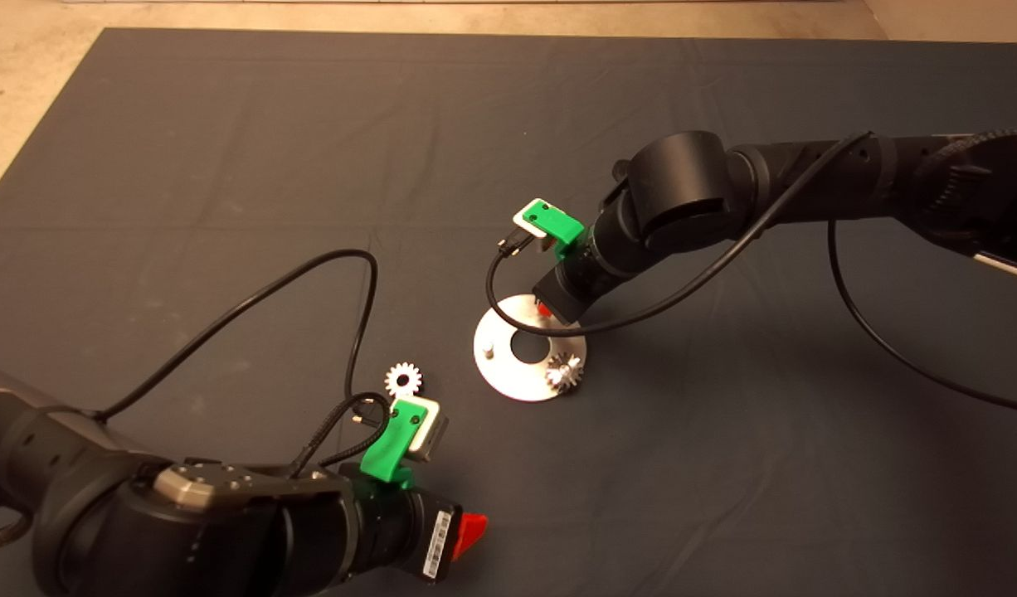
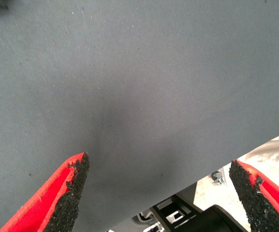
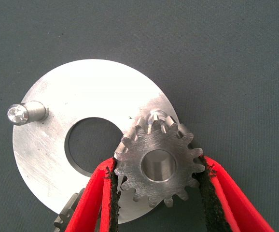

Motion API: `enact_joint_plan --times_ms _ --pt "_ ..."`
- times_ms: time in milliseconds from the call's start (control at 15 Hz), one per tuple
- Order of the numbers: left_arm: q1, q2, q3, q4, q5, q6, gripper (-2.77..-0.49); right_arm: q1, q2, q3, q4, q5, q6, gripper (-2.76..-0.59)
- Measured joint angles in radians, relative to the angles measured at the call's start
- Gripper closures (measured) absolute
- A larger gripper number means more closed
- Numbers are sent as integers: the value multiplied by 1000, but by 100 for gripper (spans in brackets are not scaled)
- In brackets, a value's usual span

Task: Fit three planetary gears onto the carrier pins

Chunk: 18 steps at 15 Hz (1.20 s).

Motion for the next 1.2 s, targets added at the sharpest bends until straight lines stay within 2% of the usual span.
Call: enact_joint_plan --times_ms 400,1200 --pt "0 0 0 0 0 0 -207 0 0 0 -15 2 0 -92" --pt "0 1 0 0 0 0 -207 0 0 -3 -16 3 0 -92"
